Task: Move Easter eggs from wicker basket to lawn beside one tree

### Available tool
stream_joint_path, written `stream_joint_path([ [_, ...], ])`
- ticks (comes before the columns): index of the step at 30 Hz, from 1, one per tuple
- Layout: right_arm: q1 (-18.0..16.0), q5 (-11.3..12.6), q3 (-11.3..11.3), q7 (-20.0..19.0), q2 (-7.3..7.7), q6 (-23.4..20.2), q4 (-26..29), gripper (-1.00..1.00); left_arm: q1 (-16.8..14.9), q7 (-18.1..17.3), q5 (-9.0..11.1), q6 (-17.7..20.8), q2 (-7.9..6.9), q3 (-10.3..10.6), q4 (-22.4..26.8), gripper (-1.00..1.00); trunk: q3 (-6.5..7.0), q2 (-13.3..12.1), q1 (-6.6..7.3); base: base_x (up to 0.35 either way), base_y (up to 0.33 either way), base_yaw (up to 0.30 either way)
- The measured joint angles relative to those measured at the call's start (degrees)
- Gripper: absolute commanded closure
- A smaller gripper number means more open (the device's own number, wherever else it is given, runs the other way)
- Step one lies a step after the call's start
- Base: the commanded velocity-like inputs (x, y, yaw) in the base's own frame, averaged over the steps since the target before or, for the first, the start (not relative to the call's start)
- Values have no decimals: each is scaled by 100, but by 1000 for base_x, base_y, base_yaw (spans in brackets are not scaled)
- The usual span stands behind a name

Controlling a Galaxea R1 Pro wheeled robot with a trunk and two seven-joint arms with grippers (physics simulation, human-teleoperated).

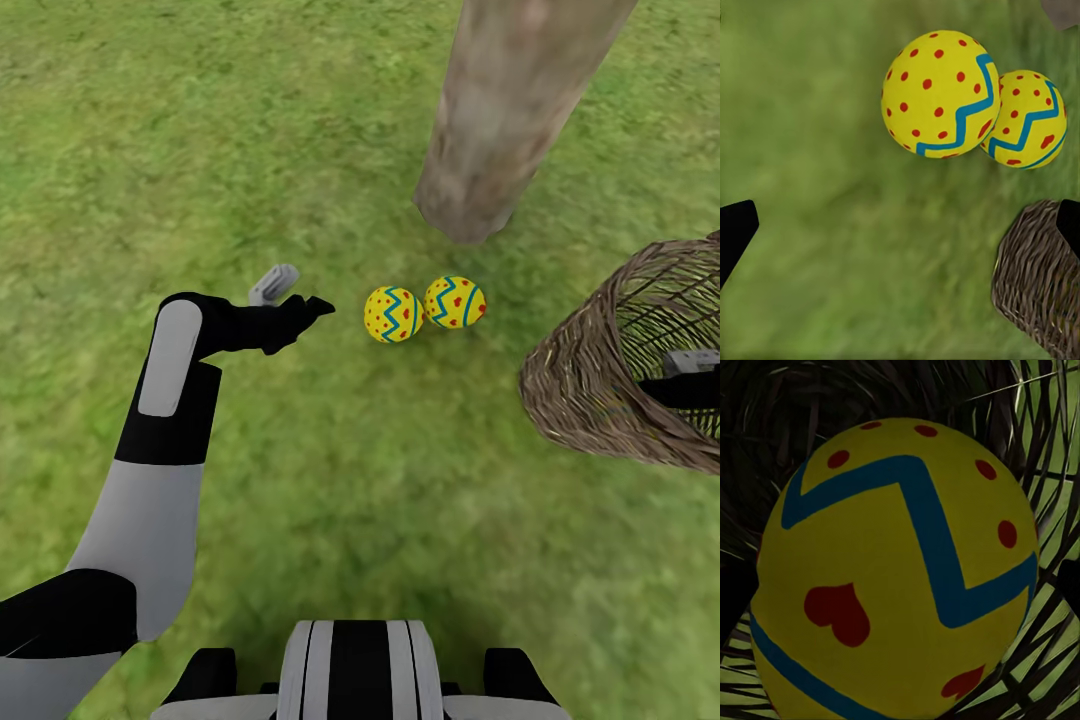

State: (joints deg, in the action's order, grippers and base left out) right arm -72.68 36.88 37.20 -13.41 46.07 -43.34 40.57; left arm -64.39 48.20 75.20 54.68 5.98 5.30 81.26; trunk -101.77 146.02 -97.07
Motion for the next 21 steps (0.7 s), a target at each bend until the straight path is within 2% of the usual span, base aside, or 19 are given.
stream_joint_path([
  [14, 0, -1, 10, -8, 6, 0, -29, -100, 0, -11, -4, 9, -11, -10, 9, -100, -44, 3, -5, 0, 0, 0],
  [17, -7, 60, 8, -14, 8, -7, -31, -100, 1, -7, -6, 10, -11, 8, 9, -100, -109, 7, -12, 0, 0, 0],
  [21, -8, 48, 8, -21, 6, -5, -32, -100, 1, -10, -5, 9, -8, 38, 9, -100, -110, 7, -12, 0, 0, 0],
])
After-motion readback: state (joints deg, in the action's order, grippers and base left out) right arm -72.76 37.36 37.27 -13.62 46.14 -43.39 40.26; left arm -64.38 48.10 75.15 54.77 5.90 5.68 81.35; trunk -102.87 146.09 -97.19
